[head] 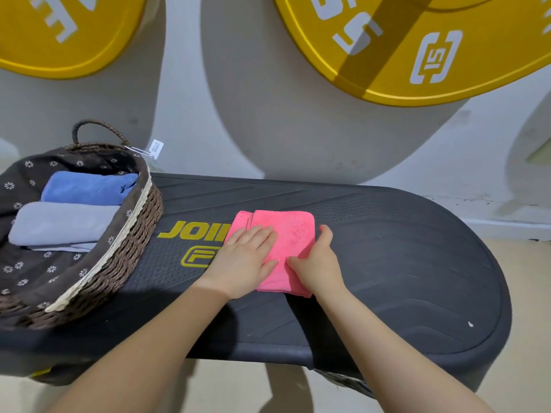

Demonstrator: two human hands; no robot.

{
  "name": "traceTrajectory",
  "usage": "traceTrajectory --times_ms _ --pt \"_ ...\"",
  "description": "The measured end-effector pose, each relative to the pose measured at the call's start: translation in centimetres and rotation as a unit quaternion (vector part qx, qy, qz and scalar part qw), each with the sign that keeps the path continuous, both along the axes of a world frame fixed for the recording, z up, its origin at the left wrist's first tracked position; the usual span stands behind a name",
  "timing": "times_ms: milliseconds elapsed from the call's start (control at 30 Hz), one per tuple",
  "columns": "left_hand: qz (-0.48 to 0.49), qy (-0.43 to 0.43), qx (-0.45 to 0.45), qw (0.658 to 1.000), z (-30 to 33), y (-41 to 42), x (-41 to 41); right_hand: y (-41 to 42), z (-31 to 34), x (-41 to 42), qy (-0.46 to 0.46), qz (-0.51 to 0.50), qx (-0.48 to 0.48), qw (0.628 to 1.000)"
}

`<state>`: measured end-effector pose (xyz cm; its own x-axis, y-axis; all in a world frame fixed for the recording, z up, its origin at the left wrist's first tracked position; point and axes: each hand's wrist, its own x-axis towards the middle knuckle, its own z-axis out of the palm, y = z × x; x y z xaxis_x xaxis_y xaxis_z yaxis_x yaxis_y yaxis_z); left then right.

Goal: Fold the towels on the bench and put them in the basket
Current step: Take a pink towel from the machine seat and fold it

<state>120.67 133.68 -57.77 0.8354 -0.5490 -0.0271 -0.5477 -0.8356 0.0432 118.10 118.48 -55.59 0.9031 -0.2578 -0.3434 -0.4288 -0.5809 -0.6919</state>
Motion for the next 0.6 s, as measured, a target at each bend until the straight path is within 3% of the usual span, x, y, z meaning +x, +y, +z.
traceTrajectory --times_ms 100,233,333,467,533,600 --pt "-0.012 0.081 0.028 0.996 -0.1 -0.1 0.1 -1.4 0.7 0.7 0.045 -0.028 0.060 0.997" --pt "-0.022 0.176 -0.014 0.984 1.1 -3.1 0.2 -5.4 2.1 1.1 0.046 -0.063 0.089 0.993" --pt "-0.014 0.195 -0.027 0.980 1.1 -5.5 0.3 -7.0 2.7 0.8 0.057 -0.081 0.136 0.986" --pt "0.012 0.189 -0.069 0.979 0.7 -5.3 1.0 -4.9 3.3 0.8 -0.022 0.020 -0.020 0.999" --pt "-0.008 0.217 -0.153 0.964 0.8 -4.8 1.0 -3.0 4.1 0.5 -0.041 0.084 -0.079 0.992" --pt "0.017 0.273 -0.278 0.921 0.5 -3.8 1.1 -1.2 4.6 0.1 -0.046 0.121 -0.127 0.983"
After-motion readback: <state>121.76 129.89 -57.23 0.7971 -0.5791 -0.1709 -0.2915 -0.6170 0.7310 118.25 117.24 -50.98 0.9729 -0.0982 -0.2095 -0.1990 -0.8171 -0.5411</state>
